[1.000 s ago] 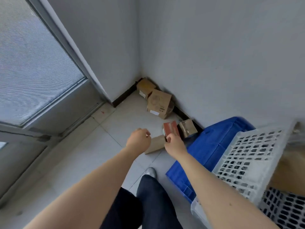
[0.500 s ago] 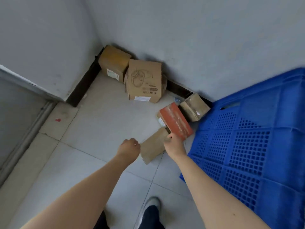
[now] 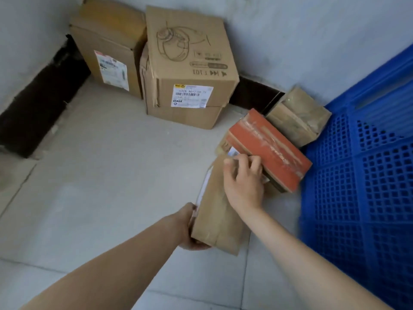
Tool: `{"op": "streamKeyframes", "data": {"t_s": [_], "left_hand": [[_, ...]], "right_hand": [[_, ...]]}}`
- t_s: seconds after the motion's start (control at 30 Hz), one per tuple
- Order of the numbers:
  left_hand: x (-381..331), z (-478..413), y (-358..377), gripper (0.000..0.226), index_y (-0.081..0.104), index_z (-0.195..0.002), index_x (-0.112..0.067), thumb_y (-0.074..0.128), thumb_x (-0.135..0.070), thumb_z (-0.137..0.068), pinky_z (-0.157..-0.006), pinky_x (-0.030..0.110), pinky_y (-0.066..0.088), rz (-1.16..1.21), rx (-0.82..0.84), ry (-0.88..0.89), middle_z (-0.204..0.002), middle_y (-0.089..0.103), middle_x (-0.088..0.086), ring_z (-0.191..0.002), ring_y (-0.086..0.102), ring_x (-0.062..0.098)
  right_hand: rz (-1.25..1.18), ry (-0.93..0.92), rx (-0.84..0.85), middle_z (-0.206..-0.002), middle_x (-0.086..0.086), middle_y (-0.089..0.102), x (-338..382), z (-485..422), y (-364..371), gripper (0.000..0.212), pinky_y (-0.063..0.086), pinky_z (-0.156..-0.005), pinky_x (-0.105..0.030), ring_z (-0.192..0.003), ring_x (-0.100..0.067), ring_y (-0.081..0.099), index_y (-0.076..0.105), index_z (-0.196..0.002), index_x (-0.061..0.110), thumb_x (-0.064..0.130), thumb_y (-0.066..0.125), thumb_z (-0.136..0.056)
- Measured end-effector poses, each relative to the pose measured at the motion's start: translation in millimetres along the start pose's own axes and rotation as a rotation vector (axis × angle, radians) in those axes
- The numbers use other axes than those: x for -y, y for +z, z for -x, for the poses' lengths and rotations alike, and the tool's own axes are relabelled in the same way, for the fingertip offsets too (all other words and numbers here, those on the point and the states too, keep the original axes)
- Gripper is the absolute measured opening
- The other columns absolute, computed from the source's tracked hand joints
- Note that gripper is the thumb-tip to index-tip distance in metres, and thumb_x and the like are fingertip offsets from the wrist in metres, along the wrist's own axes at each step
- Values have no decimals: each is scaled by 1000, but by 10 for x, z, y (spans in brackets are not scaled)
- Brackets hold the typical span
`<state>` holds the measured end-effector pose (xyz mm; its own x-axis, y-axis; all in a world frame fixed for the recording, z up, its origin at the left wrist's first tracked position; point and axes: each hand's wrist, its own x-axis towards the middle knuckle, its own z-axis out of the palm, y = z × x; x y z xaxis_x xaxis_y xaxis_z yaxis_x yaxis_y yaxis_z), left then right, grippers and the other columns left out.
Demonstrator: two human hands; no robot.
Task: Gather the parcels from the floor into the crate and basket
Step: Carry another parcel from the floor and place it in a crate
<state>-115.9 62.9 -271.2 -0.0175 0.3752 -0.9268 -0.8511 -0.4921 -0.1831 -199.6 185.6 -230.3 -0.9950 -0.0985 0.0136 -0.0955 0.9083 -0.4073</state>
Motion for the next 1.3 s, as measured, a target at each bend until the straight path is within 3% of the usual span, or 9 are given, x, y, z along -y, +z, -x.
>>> {"op": "streamKeyframes", "data": {"t_s": [0.33, 0.4, 0.53, 0.7, 0.8, 0.93, 1.13, 1.2, 1.3], "left_hand": [[-838, 365, -575, 48, 62, -101, -12, 31, -47, -91, -89, 35, 50, 66, -219, 555, -89, 68, 7, -88, 64, 26], [-912, 480, -683, 46, 60, -86, -12, 26, -41, -98, -71, 29, 48, 137, -183, 706, -73, 64, 8, -70, 62, 24], [-1030, 725, -530, 26, 55, -71, -18, 48, -28, -94, -51, 25, 37, -49, -283, 953, -59, 54, -1, -43, 50, 14], [-884, 610, -183, 9, 59, -92, -17, 60, -26, -93, -57, 28, 41, -260, -255, 1106, -74, 57, 1, -62, 50, 15], [-835, 528, -128, 25, 56, -85, -15, 54, -36, -98, -65, 22, 46, -294, -176, 1133, -84, 61, 0, -72, 57, 14], [-935, 610, -67, 41, 62, -104, -13, 45, -50, -98, -70, 21, 50, -234, -148, 1137, -92, 65, 0, -85, 62, 13], [-1022, 794, -35, 50, 57, -110, -10, 56, -55, -90, -85, 29, 56, -163, -46, 815, -106, 56, 3, -99, 54, 13], [-960, 775, -44, 46, 58, -102, -6, 65, -48, -87, -98, 32, 50, -193, -42, 742, -101, 55, 4, -100, 56, 15], [-873, 813, -44, 23, 56, -88, -11, 65, -32, -90, -86, 34, 53, -306, -48, 737, -84, 55, 4, -83, 58, 18]], "right_hand": [[-461, 33, -9, -78, -5, 58, 334, -442, -402, 48, 38, -68, -35, -76, -22, 53, 48, -75, 10, 50, 38, -99], [-517, 76, 169, -79, 5, 67, 182, -285, -377, 53, 44, -72, -31, -81, -15, 62, 62, -78, 18, 55, 32, -100], [-771, 338, 547, -68, 11, 69, -195, 68, -174, 50, 56, -58, -38, -69, -15, 69, 70, -69, 37, 61, 38, -97], [-797, 371, 410, -76, 5, 69, -517, 214, -205, 29, 49, -59, -26, -68, -15, 63, 65, -87, 14, 40, 57, -96], [-775, 336, 360, -81, -3, 66, -667, 221, -265, 40, 43, -66, -34, -75, -21, 60, 57, -87, 0, 39, 63, -93], [-785, 317, 281, -83, -4, 64, -772, 176, -392, 33, 48, -59, -34, -75, -16, 63, 41, -78, 17, 31, 68, -90], [-1174, 687, 155, -75, -2, 64, -750, 215, -488, 49, 49, -58, -30, -65, -15, 61, 59, -82, 15, 62, 49, -92], [-1136, 715, 133, -67, -2, 61, -731, 214, -475, 46, 44, -49, -25, -51, -12, 57, 60, -81, 13, 57, 56, -90], [-1180, 688, 119, -69, -2, 64, -659, 168, -506, 30, 46, -45, -24, -44, -10, 53, 65, -90, 9, 40, 64, -90]]}}
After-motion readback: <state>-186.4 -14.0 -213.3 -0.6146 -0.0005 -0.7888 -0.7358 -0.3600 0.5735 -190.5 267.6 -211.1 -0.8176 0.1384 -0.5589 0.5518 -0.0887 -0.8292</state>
